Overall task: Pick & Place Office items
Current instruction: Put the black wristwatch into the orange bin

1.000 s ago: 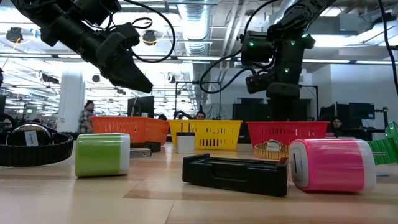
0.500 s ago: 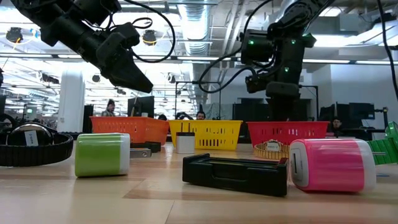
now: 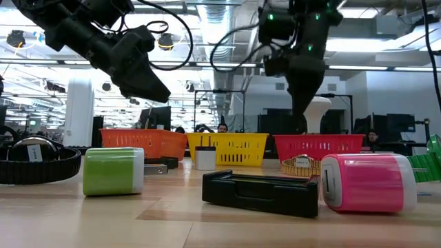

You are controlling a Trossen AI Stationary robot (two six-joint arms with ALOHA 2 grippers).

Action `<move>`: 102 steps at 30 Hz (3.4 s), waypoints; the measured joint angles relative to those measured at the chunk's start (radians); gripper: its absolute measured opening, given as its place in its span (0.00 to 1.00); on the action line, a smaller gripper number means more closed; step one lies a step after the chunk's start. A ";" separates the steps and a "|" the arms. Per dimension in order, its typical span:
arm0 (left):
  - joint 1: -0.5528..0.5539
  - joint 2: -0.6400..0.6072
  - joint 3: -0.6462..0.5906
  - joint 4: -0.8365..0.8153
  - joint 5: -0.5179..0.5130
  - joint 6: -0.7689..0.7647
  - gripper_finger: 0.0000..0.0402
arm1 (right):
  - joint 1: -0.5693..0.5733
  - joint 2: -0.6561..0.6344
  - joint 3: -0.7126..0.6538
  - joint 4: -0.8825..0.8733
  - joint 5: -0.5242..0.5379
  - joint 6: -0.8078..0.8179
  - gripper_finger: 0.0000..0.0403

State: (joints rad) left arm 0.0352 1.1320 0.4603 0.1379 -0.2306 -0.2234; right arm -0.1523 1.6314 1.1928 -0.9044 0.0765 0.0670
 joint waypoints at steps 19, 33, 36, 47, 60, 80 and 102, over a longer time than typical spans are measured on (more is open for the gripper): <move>-0.385 0.000 0.000 0.093 0.047 -0.164 0.44 | 0.252 -0.298 -0.236 0.273 0.117 -0.012 0.58; -0.552 0.202 0.000 0.007 -0.032 -0.297 0.44 | 0.242 -0.434 -0.483 0.796 0.109 -0.119 0.58; -0.553 0.281 0.000 0.006 -0.037 -0.283 0.44 | 0.241 -0.434 -0.480 0.795 0.109 -0.119 0.58; -0.553 0.337 0.000 0.010 0.019 -0.272 0.44 | 0.241 -0.434 -0.480 0.793 0.108 -0.119 0.58; -0.621 0.171 0.000 -0.016 0.080 -0.090 0.44 | 0.241 -0.434 -0.480 0.793 0.108 -0.124 0.58; -0.623 0.336 0.002 -0.077 0.180 -0.094 0.28 | 0.241 -0.433 -0.480 0.793 0.108 -0.128 0.58; -0.575 0.169 -0.002 -0.095 0.045 -0.057 0.05 | 0.241 -0.433 -0.480 0.793 0.108 -0.131 0.58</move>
State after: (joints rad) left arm -0.5399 1.3009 0.4583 0.0429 -0.1858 -0.2800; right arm 0.0887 1.1984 0.7132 -0.1116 0.1841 -0.0635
